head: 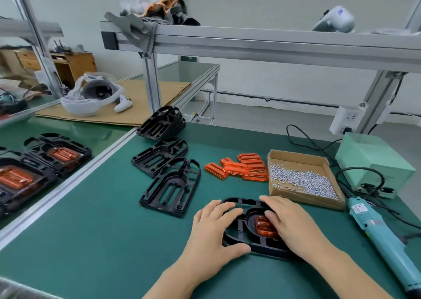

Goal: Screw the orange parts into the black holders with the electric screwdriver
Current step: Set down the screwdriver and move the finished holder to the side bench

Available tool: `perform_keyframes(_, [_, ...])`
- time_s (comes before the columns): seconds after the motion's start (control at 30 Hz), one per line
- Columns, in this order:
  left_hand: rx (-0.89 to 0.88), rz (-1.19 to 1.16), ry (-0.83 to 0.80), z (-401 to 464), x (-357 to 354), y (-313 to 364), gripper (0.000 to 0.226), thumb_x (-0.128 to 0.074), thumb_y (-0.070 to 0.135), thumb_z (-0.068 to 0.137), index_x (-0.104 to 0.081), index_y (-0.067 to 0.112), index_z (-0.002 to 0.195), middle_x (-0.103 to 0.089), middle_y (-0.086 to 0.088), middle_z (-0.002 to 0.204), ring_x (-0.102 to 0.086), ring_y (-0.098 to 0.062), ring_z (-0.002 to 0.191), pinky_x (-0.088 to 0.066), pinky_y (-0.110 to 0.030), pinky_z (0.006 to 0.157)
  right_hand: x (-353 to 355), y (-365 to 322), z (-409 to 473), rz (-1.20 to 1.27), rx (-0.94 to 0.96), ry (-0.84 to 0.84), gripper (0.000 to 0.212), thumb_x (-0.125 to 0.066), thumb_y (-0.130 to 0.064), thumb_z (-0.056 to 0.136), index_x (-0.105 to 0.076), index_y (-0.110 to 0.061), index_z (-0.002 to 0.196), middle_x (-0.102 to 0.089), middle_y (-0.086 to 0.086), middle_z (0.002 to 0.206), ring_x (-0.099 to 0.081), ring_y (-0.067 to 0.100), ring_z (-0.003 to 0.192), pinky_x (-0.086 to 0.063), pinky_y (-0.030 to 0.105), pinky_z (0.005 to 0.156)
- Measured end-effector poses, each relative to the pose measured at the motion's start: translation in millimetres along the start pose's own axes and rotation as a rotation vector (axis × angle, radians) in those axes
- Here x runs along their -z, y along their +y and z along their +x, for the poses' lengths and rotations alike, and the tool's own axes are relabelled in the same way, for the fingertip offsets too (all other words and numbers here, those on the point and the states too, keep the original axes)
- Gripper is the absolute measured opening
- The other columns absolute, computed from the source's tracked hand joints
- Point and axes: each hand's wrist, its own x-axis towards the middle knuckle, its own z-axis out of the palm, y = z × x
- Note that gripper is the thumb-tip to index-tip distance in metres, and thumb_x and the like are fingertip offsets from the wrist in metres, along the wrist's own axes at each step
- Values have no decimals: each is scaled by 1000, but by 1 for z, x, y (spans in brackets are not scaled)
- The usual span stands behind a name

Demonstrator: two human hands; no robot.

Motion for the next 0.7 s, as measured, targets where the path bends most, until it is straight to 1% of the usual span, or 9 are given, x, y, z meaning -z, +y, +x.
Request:
perform_keyframes(0.17, [-4, -12, -13, -1, 0, -2, 70, -59, 60, 80, -31, 45, 142, -17, 31, 148, 6, 8, 138, 5, -21, 113, 7, 1, 2, 18, 3, -22, 38, -45, -33, 101, -46, -34, 140, -52, -18, 130, -44, 5, 123, -33, 22, 99])
perform_keyframes(0.3, [-9, -16, -21, -2, 1, -3, 69, -59, 58, 81, -32, 42, 143, -15, 28, 151, 5, 7, 138, 5, -19, 112, 12, 0, 1, 34, 3, -67, 37, -49, -38, 99, -48, -39, 136, -51, -23, 117, -45, 1, 116, -35, 20, 95])
perform_keyframes(0.37, [5, -36, -26, -3, 2, -3, 71, -59, 56, 82, -29, 40, 144, -12, 28, 151, 4, 7, 138, 3, -21, 113, 14, 0, -1, 62, -7, -85, 36, -51, -41, 97, -49, -41, 133, -52, -24, 113, -46, 0, 112, -36, 20, 92])
perform_keyframes(0.43, [38, -76, -24, -4, 4, -4, 75, -60, 51, 84, -22, 38, 147, -9, 28, 152, 3, 5, 139, 1, -21, 115, 17, -1, -4, 135, -25, -92, 34, -55, -42, 95, -52, -44, 128, -54, -22, 112, -50, 0, 108, -36, 19, 90])
perform_keyframes(0.5, [83, -123, -5, -4, 5, -4, 78, -62, 45, 86, -17, 38, 149, -9, 27, 153, -2, 5, 140, -4, -20, 116, 20, -3, -6, 238, -56, -78, 32, -59, -42, 92, -54, -45, 123, -57, -19, 110, -54, 1, 104, -36, 17, 85])
perform_keyframes(0.57, [130, -189, 26, -4, 7, -3, 82, -65, 38, 85, -14, 40, 149, -11, 28, 152, -7, 8, 139, -9, -16, 113, 21, -5, -6, 305, -77, -52, 31, -62, -41, 89, -54, -46, 118, -58, -18, 109, -54, -1, 101, -38, 14, 82])
perform_keyframes(0.63, [169, -263, 71, -5, 9, -1, 83, -67, 34, 84, -14, 44, 147, -12, 33, 149, -10, 14, 135, -11, -12, 109, 23, -10, -5, 345, -82, -18, 30, -63, -40, 88, -54, -45, 116, -57, -23, 109, -53, -6, 99, -38, 11, 79])
perform_keyframes(0.7, [214, -354, 144, -7, 11, -1, 81, -68, 31, 84, -16, 48, 144, -19, 36, 145, -18, 17, 130, -16, -11, 107, 25, -19, -1, 390, -73, 36, 27, -61, -44, 85, -54, -47, 111, -55, -30, 104, -51, -16, 99, -37, 7, 77])
